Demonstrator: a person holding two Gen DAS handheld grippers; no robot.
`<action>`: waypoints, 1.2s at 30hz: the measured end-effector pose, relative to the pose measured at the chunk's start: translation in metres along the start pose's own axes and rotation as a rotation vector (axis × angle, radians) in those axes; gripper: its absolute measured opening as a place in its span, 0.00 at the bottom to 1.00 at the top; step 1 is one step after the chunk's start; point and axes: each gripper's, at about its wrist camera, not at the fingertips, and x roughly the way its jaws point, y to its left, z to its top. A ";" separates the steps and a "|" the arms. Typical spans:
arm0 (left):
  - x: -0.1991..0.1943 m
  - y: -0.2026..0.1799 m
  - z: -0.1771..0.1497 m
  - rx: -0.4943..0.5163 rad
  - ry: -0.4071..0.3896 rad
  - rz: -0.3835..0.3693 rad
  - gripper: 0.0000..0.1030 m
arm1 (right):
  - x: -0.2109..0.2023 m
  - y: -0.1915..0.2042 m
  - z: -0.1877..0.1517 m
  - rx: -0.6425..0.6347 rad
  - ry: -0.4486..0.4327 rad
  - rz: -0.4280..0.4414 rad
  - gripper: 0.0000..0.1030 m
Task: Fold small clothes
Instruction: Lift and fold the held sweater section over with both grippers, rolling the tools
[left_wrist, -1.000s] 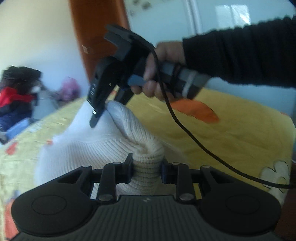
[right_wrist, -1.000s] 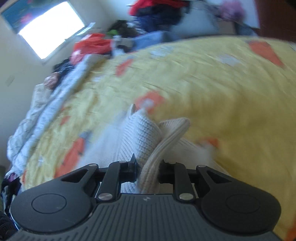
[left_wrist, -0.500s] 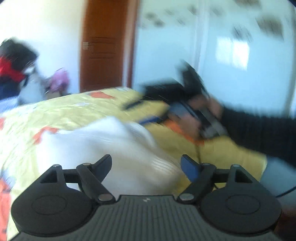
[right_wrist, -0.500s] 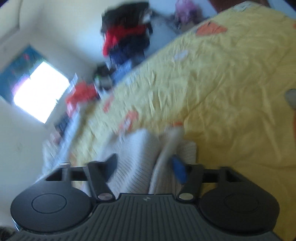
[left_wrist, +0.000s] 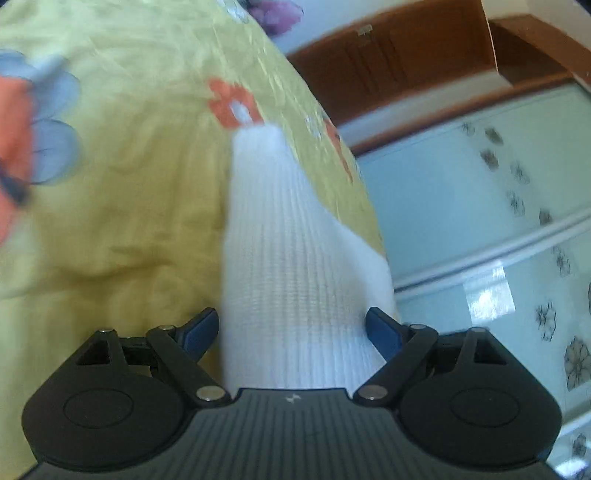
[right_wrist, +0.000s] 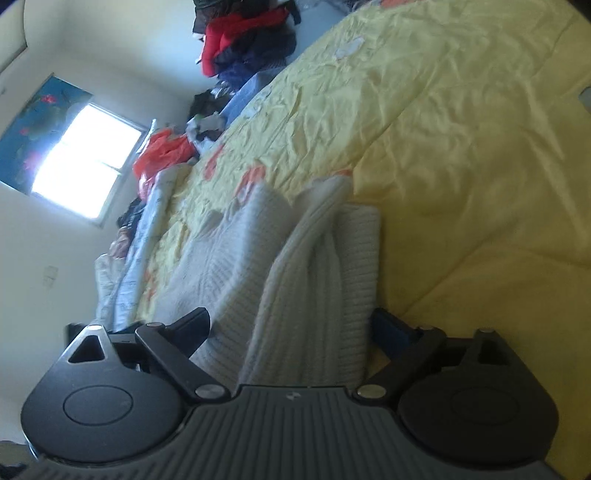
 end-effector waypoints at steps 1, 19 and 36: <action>0.009 -0.005 -0.001 0.018 0.014 0.015 0.85 | 0.004 0.001 0.001 0.011 0.002 0.008 0.91; -0.037 -0.049 0.034 0.154 -0.054 0.180 0.49 | 0.043 0.095 -0.002 -0.098 -0.053 -0.017 0.45; -0.097 0.032 0.020 -0.008 -0.082 0.186 0.78 | 0.082 0.078 -0.011 -0.001 0.029 0.040 0.77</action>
